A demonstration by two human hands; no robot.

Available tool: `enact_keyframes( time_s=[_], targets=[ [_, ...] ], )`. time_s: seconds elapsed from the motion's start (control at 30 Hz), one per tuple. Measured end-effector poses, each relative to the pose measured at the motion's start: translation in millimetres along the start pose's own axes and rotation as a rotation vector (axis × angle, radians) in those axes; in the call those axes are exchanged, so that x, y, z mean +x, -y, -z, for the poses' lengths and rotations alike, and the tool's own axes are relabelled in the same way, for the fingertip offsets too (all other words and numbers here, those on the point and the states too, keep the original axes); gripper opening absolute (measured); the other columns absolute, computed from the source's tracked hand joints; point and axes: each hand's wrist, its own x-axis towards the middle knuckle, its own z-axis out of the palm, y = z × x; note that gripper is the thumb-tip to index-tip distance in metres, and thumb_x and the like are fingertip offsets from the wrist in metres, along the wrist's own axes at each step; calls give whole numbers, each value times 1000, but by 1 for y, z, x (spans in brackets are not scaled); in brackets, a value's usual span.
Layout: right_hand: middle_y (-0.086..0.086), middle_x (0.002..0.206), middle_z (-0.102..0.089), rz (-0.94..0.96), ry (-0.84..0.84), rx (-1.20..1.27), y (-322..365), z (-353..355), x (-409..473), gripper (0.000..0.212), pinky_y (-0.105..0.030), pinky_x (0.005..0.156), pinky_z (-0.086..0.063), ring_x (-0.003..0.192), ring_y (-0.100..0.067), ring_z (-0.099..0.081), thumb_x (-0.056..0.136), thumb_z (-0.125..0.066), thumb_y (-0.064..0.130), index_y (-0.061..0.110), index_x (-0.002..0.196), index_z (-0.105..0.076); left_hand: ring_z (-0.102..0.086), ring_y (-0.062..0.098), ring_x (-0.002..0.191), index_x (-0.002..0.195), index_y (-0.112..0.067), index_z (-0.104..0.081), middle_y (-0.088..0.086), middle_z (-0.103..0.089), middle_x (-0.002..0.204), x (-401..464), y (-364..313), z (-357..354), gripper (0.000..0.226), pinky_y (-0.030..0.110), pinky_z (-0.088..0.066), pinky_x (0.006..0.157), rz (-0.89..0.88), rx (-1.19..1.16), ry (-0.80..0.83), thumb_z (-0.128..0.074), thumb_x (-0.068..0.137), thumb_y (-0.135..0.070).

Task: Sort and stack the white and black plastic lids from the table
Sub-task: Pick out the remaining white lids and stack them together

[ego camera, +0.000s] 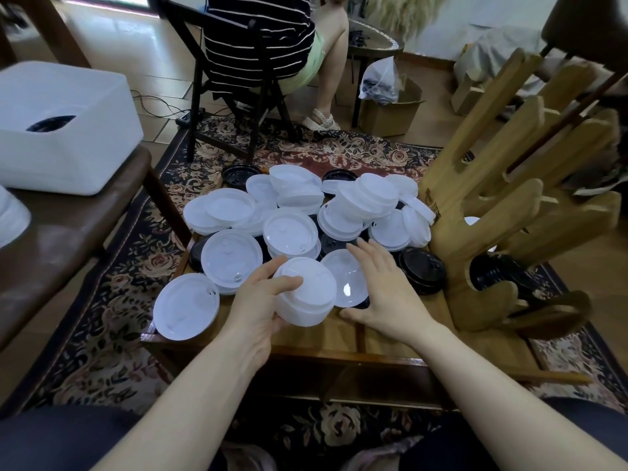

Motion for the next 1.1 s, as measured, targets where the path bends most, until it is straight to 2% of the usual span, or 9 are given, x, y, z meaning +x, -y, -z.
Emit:
enact_keyframes(
  time_s=[0.13, 0.27, 0.4, 0.5, 0.63, 0.73, 0.87, 1.03, 1.1],
  targets=[
    [3, 160, -22, 8, -3, -1, 1, -4, 5, 100, -42, 116, -27, 148, -18, -15, 77, -76, 45, 22, 156, -19, -59, 30, 119, 128, -24, -64, 7, -64, 129, 1, 0, 2, 47, 36, -54, 71, 0, -10, -5, -66, 85, -5],
    [8, 155, -28, -37, -42, 74, 4, 8, 1, 100, -36, 108, -21, 142, -15, -21, 77, -74, 48, 25, 156, -16, -58, 31, 120, 126, -24, -66, 7, -63, 130, 2, -1, 2, 46, 38, -55, 74, -4, -15, -5, -67, 83, -6],
    [5, 149, -32, -48, -63, 201, 5, 24, -2, 101, -38, 111, -24, 138, -14, -27, 77, -76, 41, 28, 156, -14, -58, 32, 121, 127, -25, -65, 6, -62, 132, 1, -2, 1, 47, 42, -57, 78, -15, -13, -3, -68, 84, -7],
    [8, 146, -32, 15, -69, 323, 8, 35, -7, 98, -27, 108, -31, 135, -5, -29, 76, -79, 34, 31, 153, -19, -58, 32, 121, 129, -24, -64, 6, -61, 133, -2, -4, 0, 49, 43, -57, 81, -23, -24, -2, -68, 84, -6],
    [14, 143, -35, 91, -86, 511, 16, 40, -12, 95, -6, 102, -32, 130, 11, -33, 74, -84, 29, 35, 147, -24, -61, 29, 117, 132, -23, -62, 6, -64, 131, -8, -6, -5, 50, 41, -57, 84, -36, -38, 42, -68, 85, -6],
    [11, 142, -37, 93, -23, 696, 20, 38, -12, 100, -11, 106, -35, 133, 3, -39, 72, -88, 21, 32, 148, -24, -68, 23, 106, 132, -22, -61, 4, -69, 124, -14, -7, -11, 48, 40, -58, 84, -30, -53, 107, -67, 87, -7],
    [19, 141, -39, 154, 27, 651, 25, 43, -13, 88, -26, 107, -42, 134, 1, -37, 73, -86, 30, 33, 145, -36, -69, 23, 103, 131, -22, -62, 3, -71, 119, -19, -9, -12, 42, 44, -55, 90, -35, -44, 130, -65, 90, -12],
    [23, 152, -31, 224, 161, 650, 23, 52, -13, 81, -30, 118, -26, 144, 3, -24, 80, -81, 24, 36, 147, -37, -67, 25, 110, 132, -21, -63, 5, -71, 121, -21, -11, -12, 36, 49, -53, 99, -21, -42, 141, -60, 96, -17],
    [25, 157, -23, 247, 203, 662, 23, 52, -13, 81, -22, 118, -21, 146, 4, -15, 81, -79, 19, 38, 147, -37, -67, 26, 113, 132, -22, -63, 5, -72, 121, -21, -11, -13, 36, 50, -51, 103, -19, -16, 159, -60, 96, -19]
  ],
)
